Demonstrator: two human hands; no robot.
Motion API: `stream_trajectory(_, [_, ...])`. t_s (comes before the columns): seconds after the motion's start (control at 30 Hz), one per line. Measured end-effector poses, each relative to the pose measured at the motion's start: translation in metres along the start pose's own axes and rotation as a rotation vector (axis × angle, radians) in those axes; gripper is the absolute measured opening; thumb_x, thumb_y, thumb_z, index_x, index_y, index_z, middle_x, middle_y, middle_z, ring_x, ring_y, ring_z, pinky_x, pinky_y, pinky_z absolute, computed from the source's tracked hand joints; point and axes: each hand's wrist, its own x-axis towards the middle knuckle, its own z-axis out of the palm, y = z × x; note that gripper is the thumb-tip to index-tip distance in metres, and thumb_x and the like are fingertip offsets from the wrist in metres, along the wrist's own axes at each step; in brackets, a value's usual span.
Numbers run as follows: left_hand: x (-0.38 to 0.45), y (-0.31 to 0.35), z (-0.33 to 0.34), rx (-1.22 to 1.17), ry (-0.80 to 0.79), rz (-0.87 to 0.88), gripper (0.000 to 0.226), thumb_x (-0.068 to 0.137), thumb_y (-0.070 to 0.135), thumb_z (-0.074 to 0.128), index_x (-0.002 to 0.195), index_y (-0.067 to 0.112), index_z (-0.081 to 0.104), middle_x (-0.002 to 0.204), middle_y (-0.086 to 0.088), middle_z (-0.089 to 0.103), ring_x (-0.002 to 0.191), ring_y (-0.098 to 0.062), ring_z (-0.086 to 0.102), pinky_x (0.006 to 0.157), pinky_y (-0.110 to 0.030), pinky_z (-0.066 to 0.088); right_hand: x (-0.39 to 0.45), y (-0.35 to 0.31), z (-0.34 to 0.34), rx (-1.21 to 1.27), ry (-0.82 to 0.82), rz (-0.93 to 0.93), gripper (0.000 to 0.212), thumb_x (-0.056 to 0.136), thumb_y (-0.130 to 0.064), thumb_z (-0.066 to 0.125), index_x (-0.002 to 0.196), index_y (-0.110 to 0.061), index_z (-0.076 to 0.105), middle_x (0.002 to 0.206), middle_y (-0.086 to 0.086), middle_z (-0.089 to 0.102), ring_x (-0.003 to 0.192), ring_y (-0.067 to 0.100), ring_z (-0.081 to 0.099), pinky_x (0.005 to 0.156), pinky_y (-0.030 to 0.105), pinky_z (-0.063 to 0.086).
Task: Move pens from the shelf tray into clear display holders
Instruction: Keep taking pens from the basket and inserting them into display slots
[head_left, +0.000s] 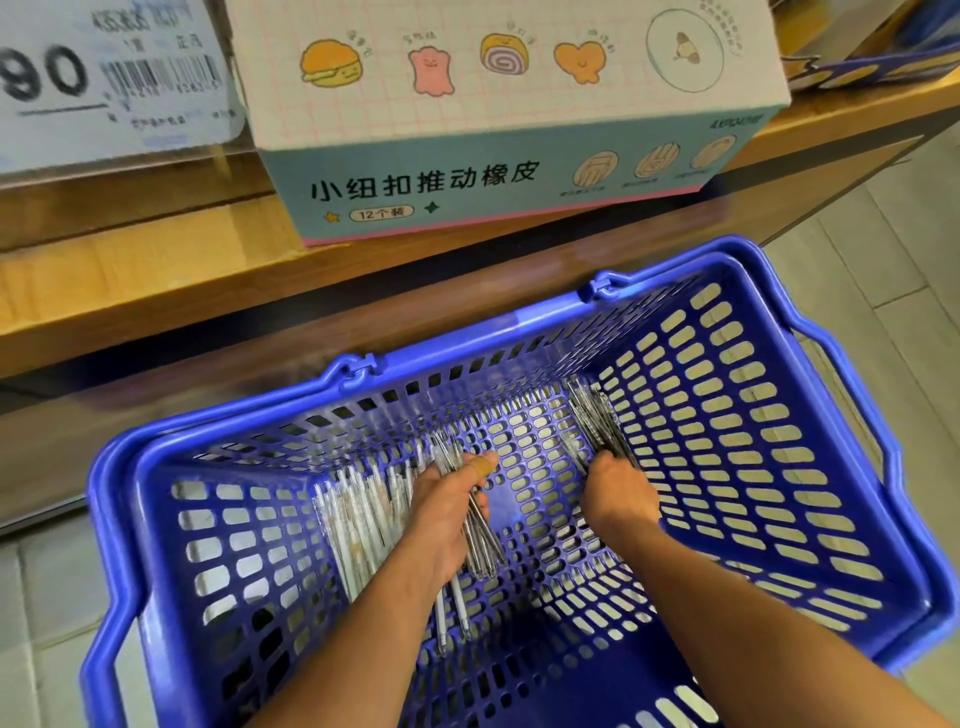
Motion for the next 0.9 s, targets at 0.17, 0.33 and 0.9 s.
stream_trajectory(0.17, [0.001,-0.001,0.001,-0.017,0.014,0.035,0.050,0.068,0.024,0.086,0.108,0.005,0.064,0.085,-0.010,0.066,0.070,-0.023,0.063,0.067,-0.033,0.051,-0.001,-0.010,-0.010,0.253,-0.179,-0.146,0.015,0.097,-0.020,0.054,0.103,-0.007,0.058,0.101,0.012,0.067,0.090,0.026,0.064,0.078,0.035,0.053])
stream_trajectory(0.33, [-0.001,-0.002,0.002,-0.039,-0.034,0.048,0.130,0.039,0.048,0.092,0.148,0.003,0.037,0.139,-0.019,0.056,0.126,-0.037,0.054,0.112,-0.054,0.037,-0.025,-0.033,-0.027,0.791,-0.407,-0.343,0.010,0.093,-0.019,0.064,0.086,-0.017,0.057,0.076,0.000,0.061,0.061,0.011,0.061,0.065,0.029,0.055])
stream_trajectory(0.9, [0.005,-0.002,-0.004,0.104,0.086,-0.006,0.012,0.090,-0.002,0.055,0.101,0.001,0.054,0.057,-0.005,0.046,0.048,-0.018,0.042,0.049,-0.031,0.038,0.005,-0.005,-0.017,0.533,-0.016,-0.071,0.012,0.093,-0.016,0.063,0.104,-0.014,0.057,0.092,0.002,0.066,0.074,0.011,0.062,0.075,0.031,0.056])
